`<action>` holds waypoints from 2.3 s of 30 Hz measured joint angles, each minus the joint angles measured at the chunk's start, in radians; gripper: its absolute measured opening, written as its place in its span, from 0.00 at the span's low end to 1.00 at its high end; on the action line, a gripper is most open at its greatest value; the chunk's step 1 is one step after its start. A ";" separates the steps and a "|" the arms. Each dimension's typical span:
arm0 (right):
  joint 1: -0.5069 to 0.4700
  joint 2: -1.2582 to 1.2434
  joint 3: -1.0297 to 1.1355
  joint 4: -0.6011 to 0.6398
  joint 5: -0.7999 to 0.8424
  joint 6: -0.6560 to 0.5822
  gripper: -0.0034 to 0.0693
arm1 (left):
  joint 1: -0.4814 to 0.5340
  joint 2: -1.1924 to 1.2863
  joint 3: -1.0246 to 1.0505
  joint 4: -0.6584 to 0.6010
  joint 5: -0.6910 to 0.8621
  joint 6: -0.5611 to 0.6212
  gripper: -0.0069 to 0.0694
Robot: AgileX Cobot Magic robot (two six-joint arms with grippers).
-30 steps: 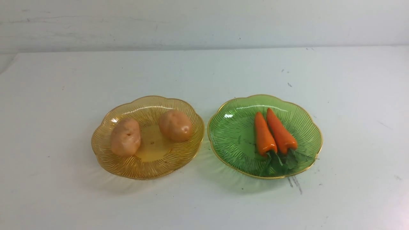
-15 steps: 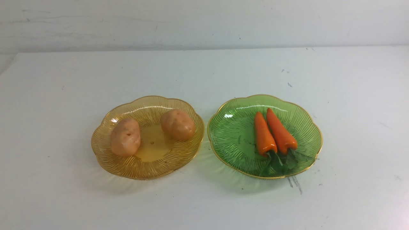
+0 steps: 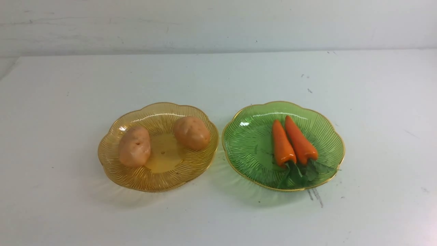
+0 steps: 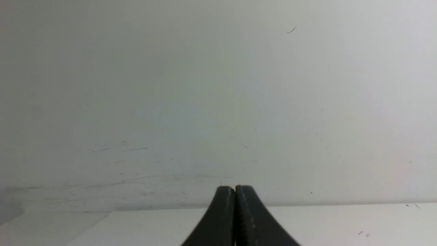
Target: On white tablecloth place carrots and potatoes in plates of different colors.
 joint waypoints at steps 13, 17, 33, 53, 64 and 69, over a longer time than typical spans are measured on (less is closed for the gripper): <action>0.000 0.000 0.000 0.000 0.008 0.000 0.03 | 0.137 0.006 0.290 -0.051 -0.125 0.084 0.09; 0.000 0.000 0.000 0.000 0.012 0.000 0.03 | 0.137 0.007 0.308 -0.051 -0.122 0.085 0.09; 0.000 0.000 0.000 0.000 0.046 0.000 0.03 | 0.137 0.007 0.309 -0.052 -0.122 0.085 0.09; 0.000 0.002 0.000 -0.075 0.038 -0.049 0.03 | 0.137 0.007 0.309 -0.053 -0.122 0.085 0.09; 0.000 0.035 0.012 -0.358 0.041 0.011 0.03 | 0.137 0.007 0.309 -0.053 -0.122 0.085 0.09; -0.016 0.015 0.031 -0.367 0.050 0.015 0.03 | 0.137 0.007 0.309 -0.053 -0.122 0.085 0.09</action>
